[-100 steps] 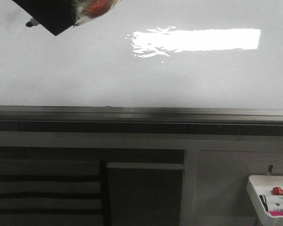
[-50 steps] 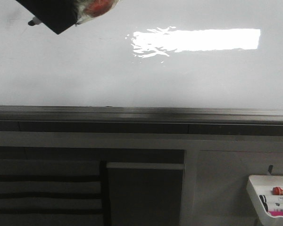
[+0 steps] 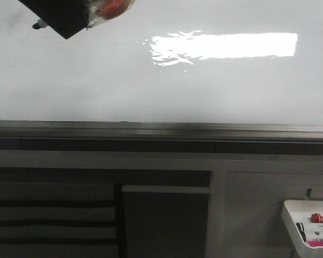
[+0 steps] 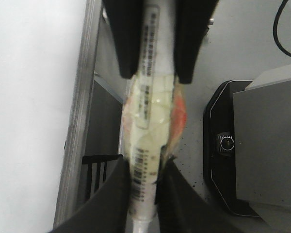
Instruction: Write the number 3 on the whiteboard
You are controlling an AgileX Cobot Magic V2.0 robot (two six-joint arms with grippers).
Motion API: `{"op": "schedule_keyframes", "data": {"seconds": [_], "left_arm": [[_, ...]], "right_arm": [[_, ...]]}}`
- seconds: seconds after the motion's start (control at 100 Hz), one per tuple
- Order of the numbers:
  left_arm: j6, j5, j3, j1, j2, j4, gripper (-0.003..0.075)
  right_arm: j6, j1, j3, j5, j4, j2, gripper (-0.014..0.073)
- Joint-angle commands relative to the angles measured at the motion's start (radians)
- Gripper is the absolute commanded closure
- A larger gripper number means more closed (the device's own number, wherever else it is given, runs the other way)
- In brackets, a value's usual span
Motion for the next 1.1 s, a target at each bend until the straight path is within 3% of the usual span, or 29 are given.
{"op": "schedule_keyframes", "data": {"seconds": [0.0, 0.13, 0.22, 0.43, 0.61, 0.86, 1.09], "left_arm": [[-0.001, -0.049, -0.034, -0.007, -0.029, -0.046, 0.0664], [-0.001, -0.069, -0.034, -0.007, -0.029, -0.044, 0.0408], [-0.001, -0.079, -0.034, -0.007, -0.029, -0.048, 0.0338], [-0.001, -0.082, -0.034, -0.007, -0.029, -0.06, 0.0373], [-0.011, -0.074, -0.034, 0.015, -0.033, -0.046, 0.0413], [-0.06, -0.06, 0.005, 0.109, -0.136, -0.109, 0.0474], [-0.216, -0.287, 0.234, 0.231, -0.314, -0.185, 0.0525]], "right_arm": [[-0.013, 0.0, -0.035, -0.028, 0.055, -0.024, 0.0652], [-0.013, 0.0, -0.035, -0.028, 0.055, -0.024, 0.0655], [-0.013, 0.0, -0.035, -0.038, 0.055, -0.024, 0.0655], [-0.011, 0.0, -0.035, -0.057, 0.048, -0.026, 0.0655], [0.068, -0.023, -0.037, -0.046, -0.032, -0.086, 0.0655], [0.402, -0.152, -0.031, 0.053, -0.311, -0.258, 0.0655], [0.695, -0.271, 0.128, -0.058, -0.42, -0.437, 0.0655]]}}
